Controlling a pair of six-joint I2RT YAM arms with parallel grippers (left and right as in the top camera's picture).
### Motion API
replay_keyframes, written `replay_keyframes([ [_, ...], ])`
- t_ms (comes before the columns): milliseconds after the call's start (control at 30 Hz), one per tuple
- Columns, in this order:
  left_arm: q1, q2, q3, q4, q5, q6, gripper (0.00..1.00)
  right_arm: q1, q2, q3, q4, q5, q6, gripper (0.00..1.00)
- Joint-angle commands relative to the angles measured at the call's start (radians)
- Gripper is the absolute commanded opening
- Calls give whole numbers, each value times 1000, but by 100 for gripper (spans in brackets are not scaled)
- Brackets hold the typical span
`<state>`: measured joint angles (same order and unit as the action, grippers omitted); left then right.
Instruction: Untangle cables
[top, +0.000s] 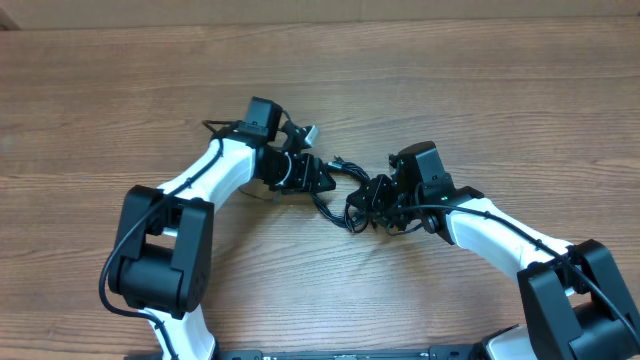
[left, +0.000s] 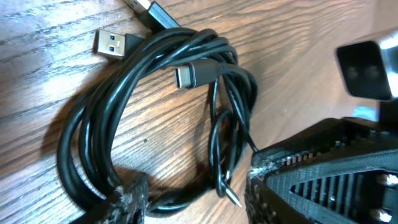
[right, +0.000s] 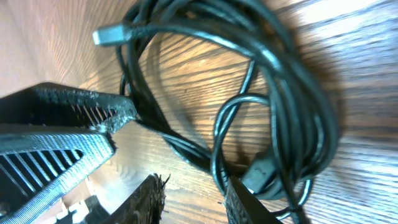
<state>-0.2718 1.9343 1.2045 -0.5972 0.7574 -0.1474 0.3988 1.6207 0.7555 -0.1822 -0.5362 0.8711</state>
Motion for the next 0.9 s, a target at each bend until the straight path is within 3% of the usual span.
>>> replay_keyframes([
  [0, 38, 7, 4, -11, 135, 103, 55, 0, -18, 23, 5, -66, -70, 32],
  [133, 82, 7, 4, -39, 197, 143, 55, 0, -18, 25, 5, -70, -79, 32],
  [233, 104, 7, 4, -48, 58, 55, 47, 0, -18, 25, 0, -47, -95, 32],
  [333, 105, 8, 4, -55, -82, 4, 49, 4, -18, 25, -9, 36, -90, 32],
  [467, 76, 8, 4, -53, -111, -18, 50, 36, -18, 25, -10, 159, -52, 32],
  [667, -11, 8, 4, -30, -283, -103, 52, 110, -1, 25, -3, 299, 16, 32],
  [767, -44, 8, 4, -15, -308, -110, 42, 143, 7, 25, -2, 378, 80, 31],
  [867, -56, 8, 4, -10, -345, -120, 38, 151, 7, 25, 16, 397, 83, 31],
])
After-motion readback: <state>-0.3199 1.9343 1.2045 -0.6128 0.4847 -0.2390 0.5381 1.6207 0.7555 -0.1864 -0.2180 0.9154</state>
